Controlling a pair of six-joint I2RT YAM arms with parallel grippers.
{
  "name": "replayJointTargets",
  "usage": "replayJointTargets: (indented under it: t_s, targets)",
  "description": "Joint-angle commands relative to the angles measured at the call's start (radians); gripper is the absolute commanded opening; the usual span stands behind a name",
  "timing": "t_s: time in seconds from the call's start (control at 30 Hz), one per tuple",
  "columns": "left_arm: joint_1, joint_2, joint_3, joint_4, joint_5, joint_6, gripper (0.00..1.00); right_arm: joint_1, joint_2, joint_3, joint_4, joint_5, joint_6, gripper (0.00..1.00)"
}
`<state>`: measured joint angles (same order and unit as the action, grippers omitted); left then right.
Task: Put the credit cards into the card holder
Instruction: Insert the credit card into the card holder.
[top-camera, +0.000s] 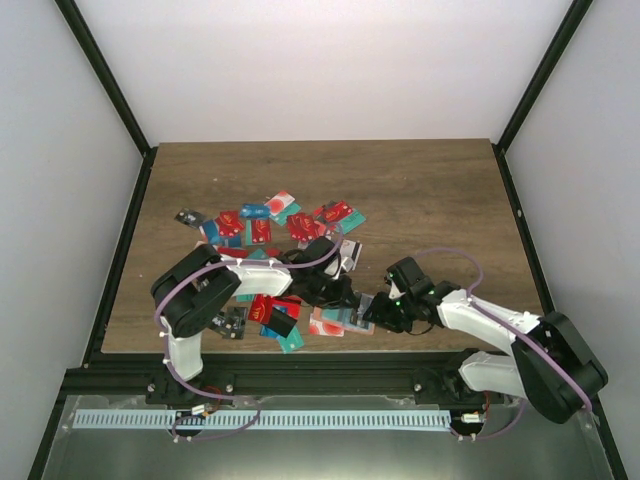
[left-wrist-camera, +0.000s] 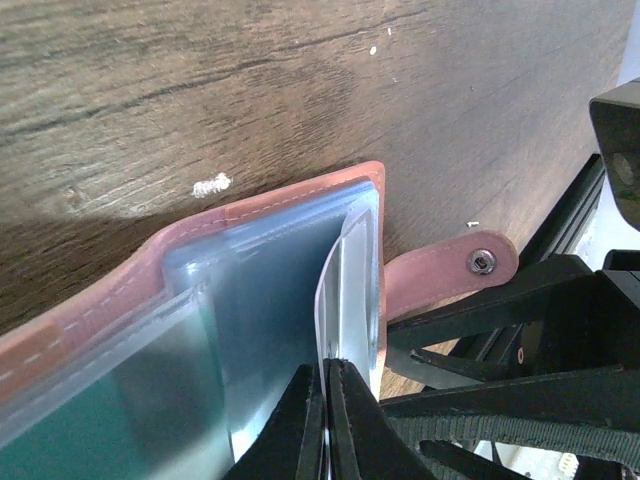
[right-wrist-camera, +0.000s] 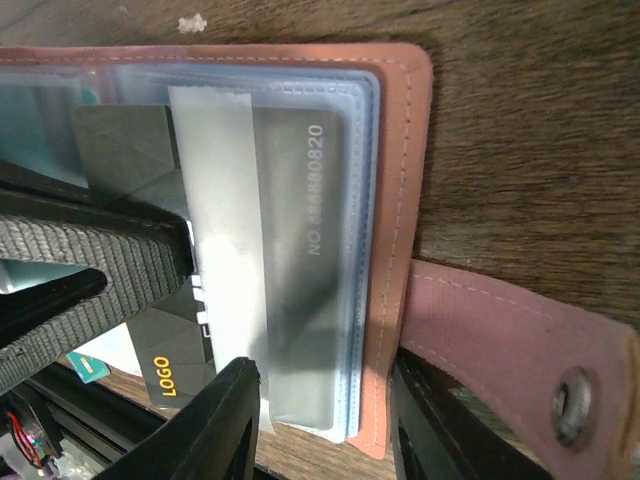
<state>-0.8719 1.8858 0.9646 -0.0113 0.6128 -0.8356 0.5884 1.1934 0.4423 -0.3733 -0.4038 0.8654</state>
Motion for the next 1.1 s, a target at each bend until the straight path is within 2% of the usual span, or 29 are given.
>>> replayJointTargets:
  t_s: [0.0,0.2,0.53,0.83,0.9,0.97,1.03,1.07]
  targets:
    - [-0.029,0.034,-0.022,-0.059,-0.029,-0.007,0.04,-0.006,-0.032,0.048,0.009,-0.017,-0.042,0.39]
    - [-0.03,0.0,-0.013,-0.11,-0.068,0.012,0.09,-0.005,-0.085,0.055,-0.049,-0.006,-0.054,0.43]
    - [-0.029,-0.042,0.019,-0.185,-0.099,0.036,0.25,-0.005,-0.173,0.088,-0.141,0.015,-0.059,0.49]
    - [-0.03,-0.115,0.047,-0.268,-0.116,0.062,0.42,-0.006,-0.237,0.089,-0.156,0.004,-0.026,0.52]
    - [-0.029,-0.128,0.059,-0.292,-0.117,0.079,0.42,-0.005,-0.25,0.081,-0.146,-0.006,-0.014,0.54]
    - [-0.029,-0.143,0.071,-0.317,-0.124,0.098,0.37,-0.006,-0.259,0.069,-0.129,-0.021,0.0,0.55]
    - [-0.029,-0.149,0.082,-0.346,-0.143,0.118,0.26,-0.006,-0.262,0.055,-0.105,-0.04,0.013,0.55]
    - [-0.029,-0.146,0.087,-0.355,-0.149,0.13,0.18,-0.006,-0.263,0.049,-0.095,-0.047,0.02,0.55]
